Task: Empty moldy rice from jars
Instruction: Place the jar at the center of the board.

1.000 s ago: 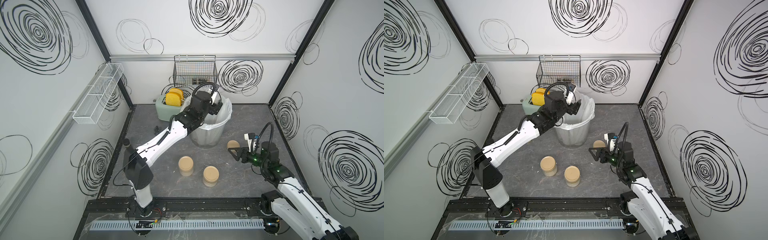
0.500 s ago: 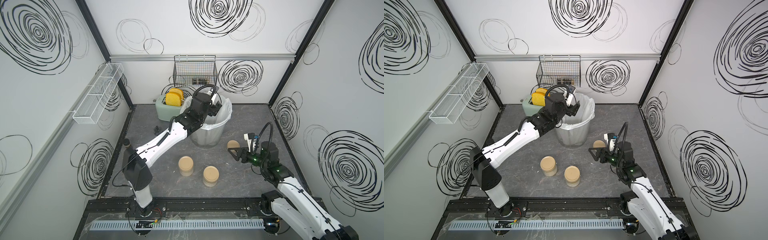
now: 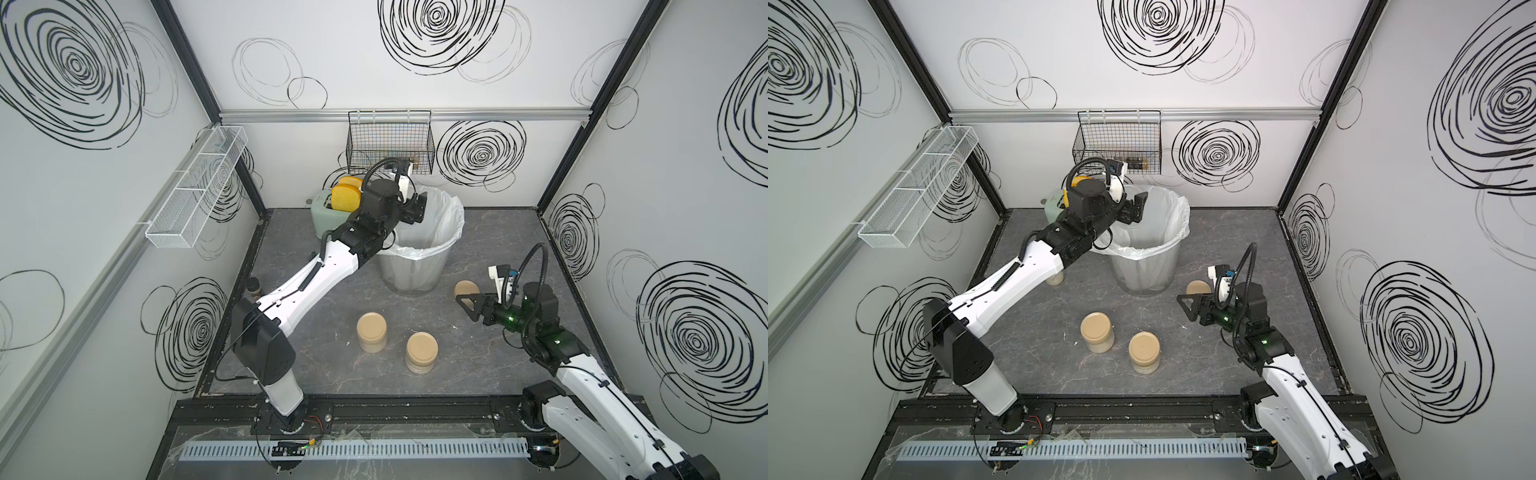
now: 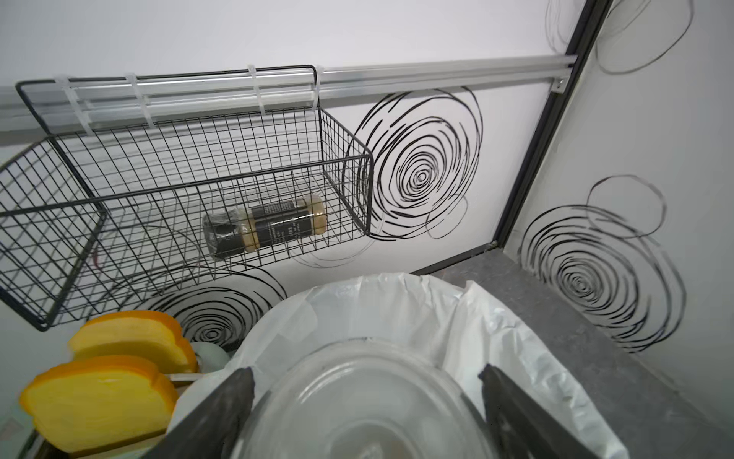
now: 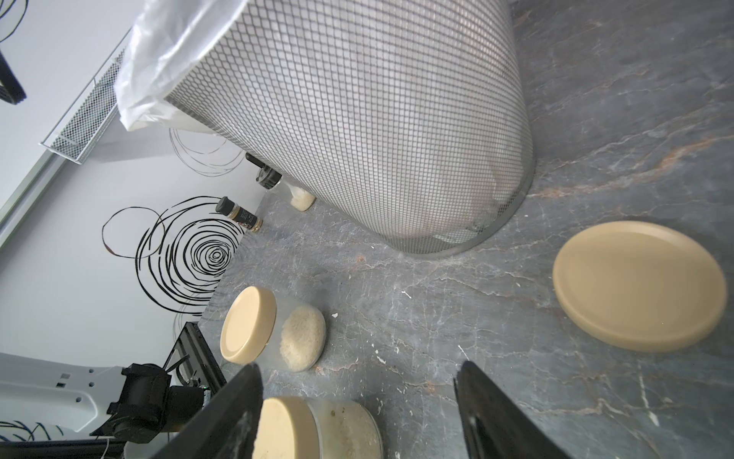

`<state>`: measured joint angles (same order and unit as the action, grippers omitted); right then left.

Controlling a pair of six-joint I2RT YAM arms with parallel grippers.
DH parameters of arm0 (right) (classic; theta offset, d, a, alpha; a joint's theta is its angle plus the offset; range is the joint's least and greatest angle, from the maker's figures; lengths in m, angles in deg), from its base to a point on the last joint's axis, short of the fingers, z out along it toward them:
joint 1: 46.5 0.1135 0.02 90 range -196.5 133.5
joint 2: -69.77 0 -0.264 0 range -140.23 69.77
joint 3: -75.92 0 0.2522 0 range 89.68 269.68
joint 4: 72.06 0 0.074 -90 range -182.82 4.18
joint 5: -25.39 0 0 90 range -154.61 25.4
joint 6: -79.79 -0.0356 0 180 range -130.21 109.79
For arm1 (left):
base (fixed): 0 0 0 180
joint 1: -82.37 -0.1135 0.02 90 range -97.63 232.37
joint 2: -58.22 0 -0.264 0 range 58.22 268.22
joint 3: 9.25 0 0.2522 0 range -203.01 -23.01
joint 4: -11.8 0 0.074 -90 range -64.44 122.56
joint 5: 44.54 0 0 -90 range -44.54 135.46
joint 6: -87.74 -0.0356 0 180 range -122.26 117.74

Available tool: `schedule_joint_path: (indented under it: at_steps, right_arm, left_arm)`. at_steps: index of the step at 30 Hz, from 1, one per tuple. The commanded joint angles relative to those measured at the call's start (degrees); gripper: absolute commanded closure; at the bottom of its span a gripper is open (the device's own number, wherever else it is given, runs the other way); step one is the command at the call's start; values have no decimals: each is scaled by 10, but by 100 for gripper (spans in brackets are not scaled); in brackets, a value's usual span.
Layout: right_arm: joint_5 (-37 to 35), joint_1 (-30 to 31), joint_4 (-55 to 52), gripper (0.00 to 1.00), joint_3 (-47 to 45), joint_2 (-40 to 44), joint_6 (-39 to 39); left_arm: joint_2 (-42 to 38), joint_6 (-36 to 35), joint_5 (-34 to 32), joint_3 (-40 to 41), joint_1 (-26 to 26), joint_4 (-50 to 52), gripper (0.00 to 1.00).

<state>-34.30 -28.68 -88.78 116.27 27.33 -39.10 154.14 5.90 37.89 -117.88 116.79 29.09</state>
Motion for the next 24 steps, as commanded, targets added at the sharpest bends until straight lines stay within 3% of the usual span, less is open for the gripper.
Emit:
schedule_joint_path:
  at_steps: [1, 5, 10, 14, 24]
  right_arm:
    - [-6, -1, 8, 23, 46, 3, 28]
    - [4, -6, 29, 30, 95, -5, 45]
    - [37, -13, 136, 49, 141, -31, 42]
    - [75, -12, 214, 56, 182, -87, 29]
    - [147, 17, 326, 60, 270, -221, 32]
  left_arm:
    - [-56, 158, 105, 29, -23, -120, 11]
    - [-78, 268, 158, 71, -40, -186, 11]
    - [-92, 419, 206, 125, -54, -304, 11]
    - [-85, 521, 226, 149, -55, -395, 12]
    - [-64, 628, 236, 175, -53, -494, 14]
